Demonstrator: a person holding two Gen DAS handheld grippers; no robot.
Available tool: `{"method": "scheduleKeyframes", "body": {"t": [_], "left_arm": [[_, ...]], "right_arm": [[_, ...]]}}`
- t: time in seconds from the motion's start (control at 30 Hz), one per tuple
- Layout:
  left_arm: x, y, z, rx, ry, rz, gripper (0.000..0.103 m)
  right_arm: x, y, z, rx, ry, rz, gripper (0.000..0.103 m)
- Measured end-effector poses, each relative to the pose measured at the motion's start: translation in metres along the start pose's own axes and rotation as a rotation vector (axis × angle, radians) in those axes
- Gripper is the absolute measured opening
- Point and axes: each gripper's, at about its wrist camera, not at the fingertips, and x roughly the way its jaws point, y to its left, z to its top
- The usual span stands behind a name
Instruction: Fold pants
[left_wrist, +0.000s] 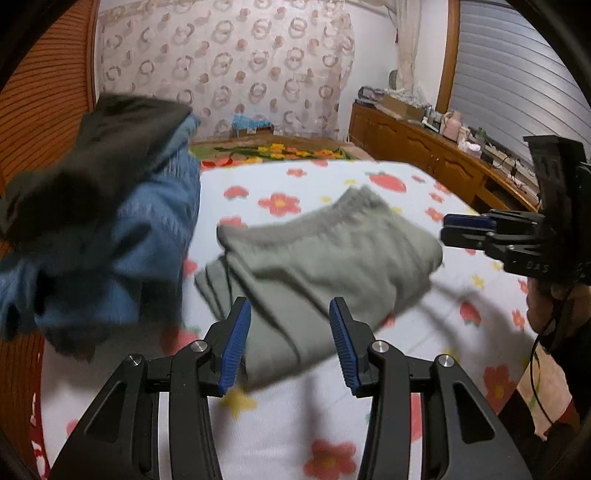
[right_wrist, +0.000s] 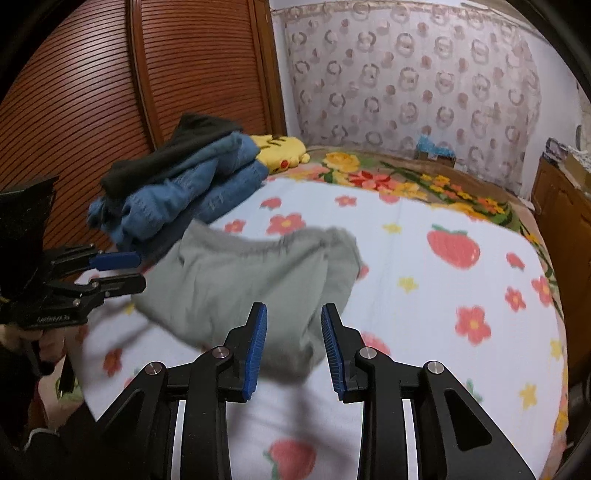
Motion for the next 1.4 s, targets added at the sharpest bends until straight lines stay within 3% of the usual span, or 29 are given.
{"method": "scheduleKeyframes", "body": {"t": [0.47, 0.73, 0.8, 0.9, 0.97, 1.27, 1.4], "left_arm": [[0.003, 0.016, -0.032, -0.012, 0.078, 0.016, 0.045], [0.012, 0.016, -0.027, 0.000, 0.096, 0.013, 0.033], [0.013, 0.017, -0.026, -0.002, 0.098, 0.006, 0.024], [0.010, 0.017, -0.024, 0.002, 0.083, 0.003, 0.010], [0.004, 0.019, -0.023, -0.004, 0.043, 0.034, 0.007], [-0.010, 0.027, -0.031, -0.023, 0.033, 0.032, 0.004], [-0.016, 0.038, -0.038, -0.052, 0.031, 0.092, 0.000]], "right_arm": [[0.014, -0.002, -0.008, -0.013, 0.074, 0.015, 0.032], [0.030, 0.000, -0.001, -0.044, 0.107, 0.027, 0.031], [0.030, 0.000, -0.002, -0.043, 0.102, 0.045, 0.015], [0.022, -0.002, -0.005, -0.040, 0.068, 0.057, 0.008], [0.014, -0.006, -0.007, -0.024, 0.046, 0.054, 0.008], [-0.012, -0.005, -0.019, -0.013, 0.031, 0.014, 0.007], [-0.027, -0.008, -0.023, 0.010, 0.024, -0.026, 0.006]]}}
